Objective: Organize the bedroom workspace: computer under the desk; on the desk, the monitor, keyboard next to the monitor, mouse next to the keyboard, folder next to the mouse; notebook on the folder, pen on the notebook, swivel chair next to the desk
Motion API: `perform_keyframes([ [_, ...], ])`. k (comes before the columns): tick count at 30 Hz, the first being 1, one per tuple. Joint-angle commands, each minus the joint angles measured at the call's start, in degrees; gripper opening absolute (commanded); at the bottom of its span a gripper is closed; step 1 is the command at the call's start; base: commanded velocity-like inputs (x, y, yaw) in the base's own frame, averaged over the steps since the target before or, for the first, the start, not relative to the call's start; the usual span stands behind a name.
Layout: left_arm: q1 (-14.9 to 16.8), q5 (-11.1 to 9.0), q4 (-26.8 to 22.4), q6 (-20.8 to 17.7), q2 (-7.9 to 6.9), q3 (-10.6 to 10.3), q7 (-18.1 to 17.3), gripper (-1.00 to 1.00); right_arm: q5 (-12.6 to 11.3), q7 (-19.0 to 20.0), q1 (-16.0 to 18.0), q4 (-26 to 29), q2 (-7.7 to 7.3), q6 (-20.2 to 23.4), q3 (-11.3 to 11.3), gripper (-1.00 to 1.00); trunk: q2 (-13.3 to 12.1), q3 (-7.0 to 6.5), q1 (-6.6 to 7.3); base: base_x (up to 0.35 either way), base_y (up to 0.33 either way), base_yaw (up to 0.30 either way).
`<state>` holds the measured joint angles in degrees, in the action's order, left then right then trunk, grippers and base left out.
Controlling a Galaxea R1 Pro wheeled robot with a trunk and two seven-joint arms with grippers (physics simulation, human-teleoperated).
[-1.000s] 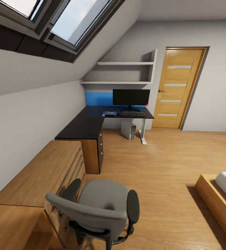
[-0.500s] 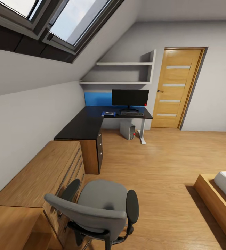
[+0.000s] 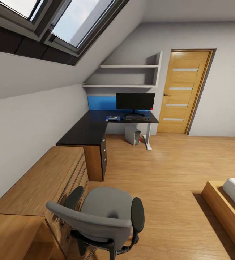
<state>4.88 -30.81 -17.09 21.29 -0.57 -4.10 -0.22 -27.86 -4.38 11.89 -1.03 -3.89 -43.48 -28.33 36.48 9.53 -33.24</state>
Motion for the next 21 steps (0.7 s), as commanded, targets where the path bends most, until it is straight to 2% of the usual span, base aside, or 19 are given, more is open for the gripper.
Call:
perform_keyframes([
  [1,0.0,-0.6,0.0,0.2,-0.01,-0.4,0.0,1.00,0.0,-0.5,0.1,-0.1,0.02,-0.1,-0.5,1.00,0.1,0.09,-0.02,0.000,0.000,0.000],
  [12,0.0,-0.6,0.0,0.2,0.12,-0.5,0.0,1.00,0.0,-0.5,0.1,-0.1,0.01,-0.2,-0.4,1.00,0.1,0.09,-0.02,0.000,0.000,0.000],
  [21,0.0,-0.7,0.0,0.2,0.37,-0.5,0.0,1.00,0.0,-0.5,0.1,-0.1,-0.24,-0.2,-0.3,1.00,3.7,1.71,-1.99,0.000,0.000,0.000],
])
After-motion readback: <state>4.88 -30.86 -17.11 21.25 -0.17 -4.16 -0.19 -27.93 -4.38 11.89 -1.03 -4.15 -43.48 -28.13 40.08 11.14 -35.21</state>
